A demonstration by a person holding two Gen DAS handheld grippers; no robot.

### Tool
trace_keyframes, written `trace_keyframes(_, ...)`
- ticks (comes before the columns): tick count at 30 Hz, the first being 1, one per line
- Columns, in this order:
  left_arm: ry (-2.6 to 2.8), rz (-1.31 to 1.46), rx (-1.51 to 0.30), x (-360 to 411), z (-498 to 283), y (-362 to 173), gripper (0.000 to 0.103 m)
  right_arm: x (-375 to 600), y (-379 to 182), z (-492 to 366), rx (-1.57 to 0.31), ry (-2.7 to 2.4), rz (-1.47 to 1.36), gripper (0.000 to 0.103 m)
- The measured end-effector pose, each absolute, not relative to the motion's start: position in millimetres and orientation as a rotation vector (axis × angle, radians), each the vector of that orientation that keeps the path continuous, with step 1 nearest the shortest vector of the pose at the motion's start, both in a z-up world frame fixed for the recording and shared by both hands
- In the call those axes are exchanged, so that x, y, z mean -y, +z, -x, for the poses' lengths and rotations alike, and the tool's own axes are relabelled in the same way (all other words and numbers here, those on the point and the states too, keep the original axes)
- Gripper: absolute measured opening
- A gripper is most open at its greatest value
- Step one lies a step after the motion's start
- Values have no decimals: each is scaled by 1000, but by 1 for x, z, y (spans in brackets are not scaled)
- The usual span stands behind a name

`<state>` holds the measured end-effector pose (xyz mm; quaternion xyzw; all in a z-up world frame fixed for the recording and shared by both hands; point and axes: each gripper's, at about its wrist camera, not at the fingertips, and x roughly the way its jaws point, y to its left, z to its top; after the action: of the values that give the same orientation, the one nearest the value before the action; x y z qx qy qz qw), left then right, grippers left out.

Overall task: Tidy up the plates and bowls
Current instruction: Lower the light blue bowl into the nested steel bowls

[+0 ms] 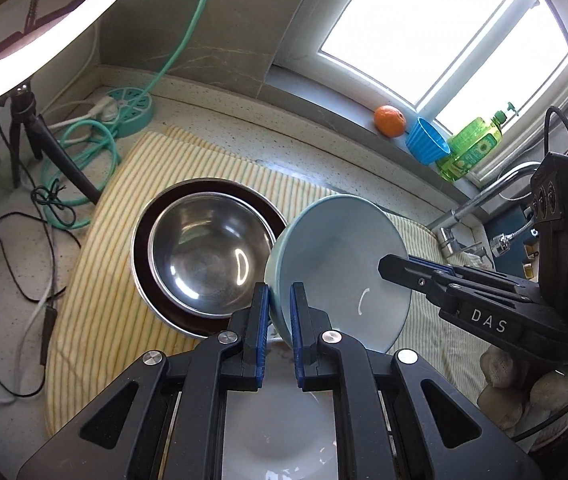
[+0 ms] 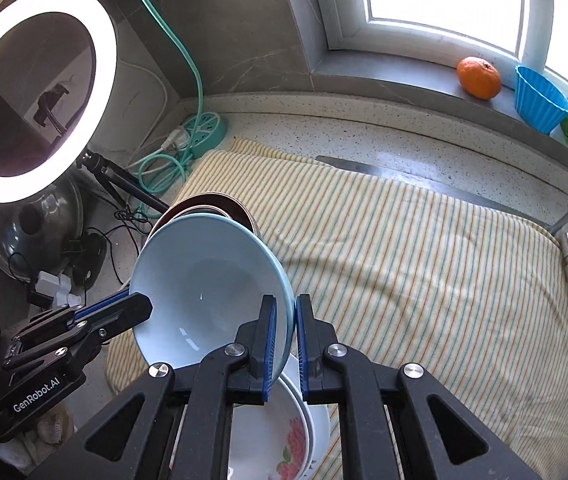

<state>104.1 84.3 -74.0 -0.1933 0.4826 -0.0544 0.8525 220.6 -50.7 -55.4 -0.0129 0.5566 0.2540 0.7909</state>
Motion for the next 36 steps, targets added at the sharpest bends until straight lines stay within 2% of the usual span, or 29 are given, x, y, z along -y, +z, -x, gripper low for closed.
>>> trace_keyframes(16,24,487,-1017,-133,-110,-92,9,-19,-60,-248,-1170,638,112,9)
trace_keyframes(36,47,491,-1066,-140,-120,-108,9,-29,-94,-262,-1270,640,82,9)
